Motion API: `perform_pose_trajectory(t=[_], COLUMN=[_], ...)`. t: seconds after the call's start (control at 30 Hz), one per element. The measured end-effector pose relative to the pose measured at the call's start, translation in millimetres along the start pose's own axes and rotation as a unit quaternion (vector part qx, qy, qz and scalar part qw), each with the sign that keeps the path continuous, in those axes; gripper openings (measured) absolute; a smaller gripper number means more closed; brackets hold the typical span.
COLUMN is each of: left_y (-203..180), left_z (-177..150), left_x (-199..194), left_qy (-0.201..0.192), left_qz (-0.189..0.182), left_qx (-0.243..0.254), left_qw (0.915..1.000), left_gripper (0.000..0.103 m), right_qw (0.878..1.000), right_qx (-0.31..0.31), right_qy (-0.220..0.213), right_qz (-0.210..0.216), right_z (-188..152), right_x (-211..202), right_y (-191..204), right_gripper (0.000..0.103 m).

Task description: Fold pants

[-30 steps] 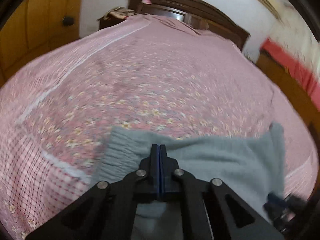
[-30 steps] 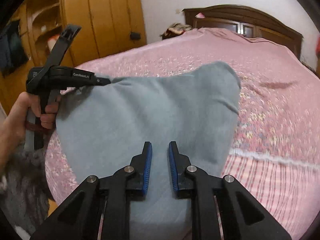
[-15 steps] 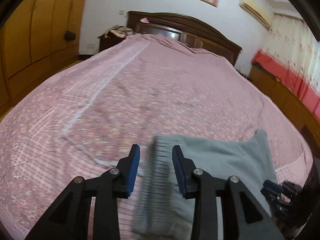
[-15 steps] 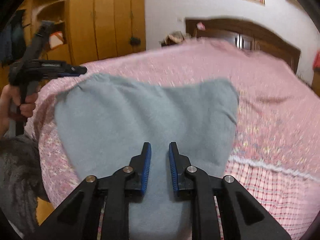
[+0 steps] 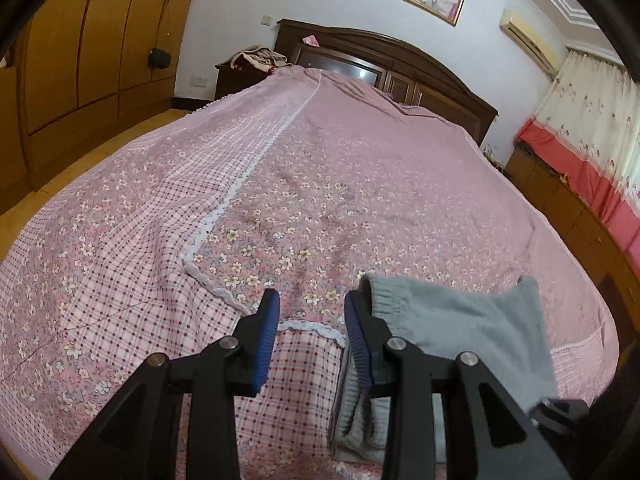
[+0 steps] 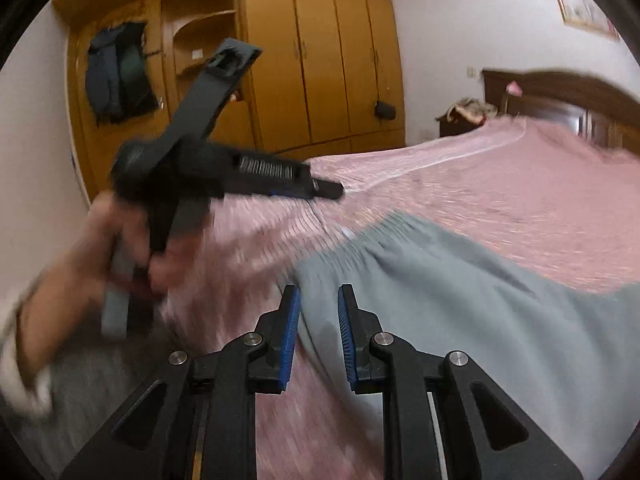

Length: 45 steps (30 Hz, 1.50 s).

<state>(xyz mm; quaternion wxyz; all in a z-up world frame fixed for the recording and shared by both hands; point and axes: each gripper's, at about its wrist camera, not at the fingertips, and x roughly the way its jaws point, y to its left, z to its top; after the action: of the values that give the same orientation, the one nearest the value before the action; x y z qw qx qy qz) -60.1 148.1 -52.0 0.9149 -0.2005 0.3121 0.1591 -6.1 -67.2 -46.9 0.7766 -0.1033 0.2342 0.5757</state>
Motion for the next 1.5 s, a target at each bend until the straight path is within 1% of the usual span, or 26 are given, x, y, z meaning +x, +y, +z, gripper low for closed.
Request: perform_pose_trajectory(t=[0.07, 0.1, 0.13, 0.17, 0.23, 0.3, 0.37, 0.43, 0.5, 0.53, 0.6, 0.67, 0.73, 0.83, 0.9, 0.97, 1.0, 1.03, 1.07, 1.13, 1.2, 1.27, 1.3, 1.33, 1.43, 1.5], left_y=[4.6, 7.5, 9.1, 12.1, 14.6, 12.5, 5.2, -7.6, -20.2, -28.4, -47.7, -62.9, -73.5, -76.9, -71.1, -63.0, -57.7, -52.5, -46.3, -38.9, -40.2, -44.9, -47.9, -50.7, -57.5, -58.2], left_z=[0.6, 1.5, 2.5, 3.7, 5.2, 4.7, 2.9, -0.7, -2.2, -3.8, -7.9, -13.7, -15.9, -19.9, -20.1, -19.7, -19.7, -19.5, -18.9, -16.7, -16.7, -17.3, -17.5, -17.6, -18.3, -18.1], left_x=[0.8, 0.8, 2.3, 1.6, -0.8, -3.3, -4.8, -3.9, -1.2, 0.3, 4.2, 11.4, 21.8, 37.0, 41.4, 44.4, 46.7, 48.7, 50.6, 50.9, 50.0, 48.0, 46.5, 45.5, 46.3, 49.7], left_qy=[0.001, 0.001, 0.001, 0.000, -0.002, -0.004, -0.005, 0.000, 0.004, 0.008, 0.017, 0.026, 0.039, 0.053, 0.054, 0.056, 0.060, 0.063, 0.067, 0.070, 0.068, 0.062, 0.058, 0.055, 0.052, 0.055], left_qz=[0.000, 0.003, 0.003, 0.001, -0.006, -0.011, -0.018, -0.030, -0.041, -0.051, -0.065, -0.064, -0.050, -0.031, -0.027, -0.010, -0.006, -0.009, -0.020, -0.033, -0.028, -0.016, -0.009, -0.006, 0.004, 0.004], left_qx=[-0.005, -0.010, -0.014, -0.019, -0.024, -0.019, -0.008, 0.011, 0.026, 0.036, 0.057, 0.076, 0.091, 0.097, 0.086, 0.075, 0.069, 0.061, 0.045, 0.023, 0.031, 0.046, 0.053, 0.059, 0.079, 0.079], left_qw=[1.0000, 0.9999, 0.9999, 0.9998, 0.9997, 0.9998, 0.9998, 0.9995, 0.9988, 0.9980, 0.9961, 0.9948, 0.9938, 0.9934, 0.9945, 0.9956, 0.9958, 0.9961, 0.9966, 0.9967, 0.9968, 0.9969, 0.9969, 0.9967, 0.9956, 0.9954], left_gripper=[0.035, 0.035, 0.035, 0.035, 0.035, 0.035, 0.035, 0.035, 0.035, 0.035, 0.035, 0.035, 0.035, 0.035, 0.035, 0.035, 0.037, 0.040, 0.040, 0.040, 0.040, 0.040, 0.040, 0.040, 0.040, 0.040], right_qw=[0.999, 0.996, 0.995, 0.995, 0.997, 0.996, 0.991, 0.988, 0.987, 0.986, 0.985, 0.981, 0.972, 0.954, 0.945, 0.935, 0.931, 0.930, 0.933, 0.941, 0.944, 0.943, 0.941, 0.936, 0.924, 0.925], right_qx=[0.037, 0.063, 0.074, 0.072, 0.052, 0.074, 0.115, 0.140, 0.155, 0.162, 0.171, 0.187, 0.225, 0.291, 0.318, 0.345, 0.356, 0.361, 0.355, 0.329, 0.318, 0.323, 0.330, 0.346, 0.381, 0.378], right_qy=[0.023, 0.050, 0.059, 0.062, 0.049, 0.034, 0.014, 0.008, 0.003, -0.001, -0.005, -0.027, -0.035, -0.034, -0.028, -0.023, -0.015, -0.001, 0.003, 0.013, 0.020, 0.019, 0.015, 0.010, 0.022, 0.030], right_qz=[0.008, 0.029, 0.034, 0.026, 0.020, 0.035, 0.063, 0.067, 0.050, 0.035, -0.004, -0.045, -0.061, -0.062, -0.076, -0.075, -0.073, -0.067, -0.066, -0.076, -0.083, -0.079, -0.073, -0.059, -0.016, -0.011], right_z=[5.6, 0.5, -8.2, -14.3, -20.0, -19.6, -21.4, -19.5, -21.1, -23.4, -27.2, -35.5, -44.3, -65.0, -79.5, -91.9, -96.3, -101.6, -102.4, -96.8, -94.0, -88.9, -86.5, -82.7, -78.9, -73.3], right_x=[28.2, 45.4, 52.1, 56.2, 51.7, 38.1, 10.2, -13.7, -43.1, -61.5, -91.9, -126.1, -144.8, -155.9, -160.3, -159.9, -157.0, -152.3, -151.5, -146.1, -148.7, -150.2, -149.5, -147.9, -133.2, -126.4], right_y=[-0.5, -0.8, 4.2, 6.8, 11.9, 4.7, -7.5, -22.8, -39.3, -50.4, -71.4, -96.8, -121.8, -161.4, -176.3, -188.8, -195.7, -199.3, -202.2, -199.2, -199.8, -200.4, -206.3, -215.7, -242.1, -257.8], right_gripper=[0.020, 0.020, 0.020, 0.020, 0.020, 0.020, 0.021, 0.024, 0.030, 0.032, 0.034, 0.035, 0.040, 0.041, 0.041, 0.041, 0.041, 0.041, 0.040, 0.040, 0.040, 0.040, 0.040, 0.040, 0.040, 0.034])
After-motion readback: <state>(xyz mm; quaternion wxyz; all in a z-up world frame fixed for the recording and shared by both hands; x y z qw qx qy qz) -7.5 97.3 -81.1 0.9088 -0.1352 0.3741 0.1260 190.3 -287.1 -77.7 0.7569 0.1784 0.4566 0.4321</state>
